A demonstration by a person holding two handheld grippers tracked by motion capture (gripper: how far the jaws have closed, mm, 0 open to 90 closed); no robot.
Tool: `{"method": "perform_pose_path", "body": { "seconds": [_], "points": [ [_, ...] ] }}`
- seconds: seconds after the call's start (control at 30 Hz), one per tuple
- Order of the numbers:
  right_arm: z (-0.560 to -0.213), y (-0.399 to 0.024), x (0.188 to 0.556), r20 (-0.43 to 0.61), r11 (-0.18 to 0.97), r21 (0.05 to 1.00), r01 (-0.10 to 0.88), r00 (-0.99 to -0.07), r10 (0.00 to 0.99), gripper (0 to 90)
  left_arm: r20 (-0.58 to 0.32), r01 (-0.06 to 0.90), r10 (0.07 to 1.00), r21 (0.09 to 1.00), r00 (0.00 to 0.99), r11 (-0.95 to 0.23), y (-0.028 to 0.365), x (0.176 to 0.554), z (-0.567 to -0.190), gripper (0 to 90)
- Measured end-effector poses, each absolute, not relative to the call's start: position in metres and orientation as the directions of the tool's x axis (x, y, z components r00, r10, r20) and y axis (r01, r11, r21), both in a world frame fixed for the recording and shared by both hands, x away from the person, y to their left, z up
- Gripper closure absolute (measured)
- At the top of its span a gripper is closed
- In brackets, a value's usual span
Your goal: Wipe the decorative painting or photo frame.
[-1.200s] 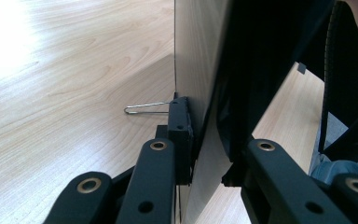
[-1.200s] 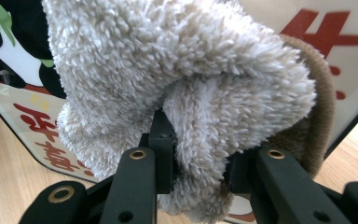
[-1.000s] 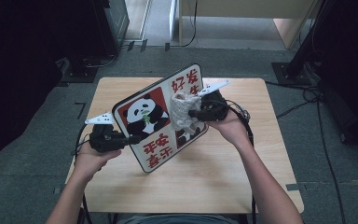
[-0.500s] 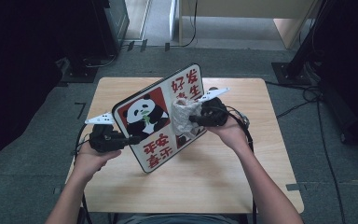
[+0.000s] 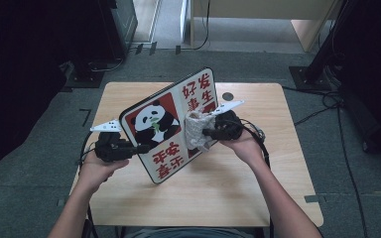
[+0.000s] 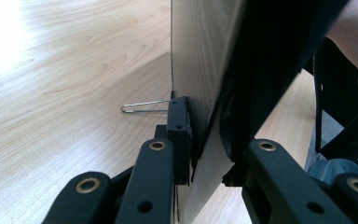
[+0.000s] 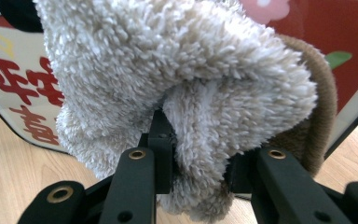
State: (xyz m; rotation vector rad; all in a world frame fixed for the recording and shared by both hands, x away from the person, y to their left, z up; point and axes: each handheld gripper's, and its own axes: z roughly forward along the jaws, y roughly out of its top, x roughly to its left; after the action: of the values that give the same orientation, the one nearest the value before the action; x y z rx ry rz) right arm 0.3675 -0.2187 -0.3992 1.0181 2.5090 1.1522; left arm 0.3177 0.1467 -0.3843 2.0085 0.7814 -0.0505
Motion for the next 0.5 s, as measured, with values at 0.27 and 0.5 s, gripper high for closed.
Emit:
{"method": "perform_pose_path", "body": {
  "seconds": [0.27,0.5],
  "points": [
    [-0.418,-0.222,0.367,0.129,0.465,0.696,0.547,-0.733,0.668,69.1,-0.337,0.542,0.499,0.763,0.798,-0.352,0.147,0.318,-0.384,78.3],
    [-0.431,-0.223,0.365,0.123,0.476,0.683,0.554,-0.729,0.673,68.9,-0.340,0.543,0.497,0.764,0.798,-0.348,0.147,0.319,-0.384,78.2]
  ]
}}
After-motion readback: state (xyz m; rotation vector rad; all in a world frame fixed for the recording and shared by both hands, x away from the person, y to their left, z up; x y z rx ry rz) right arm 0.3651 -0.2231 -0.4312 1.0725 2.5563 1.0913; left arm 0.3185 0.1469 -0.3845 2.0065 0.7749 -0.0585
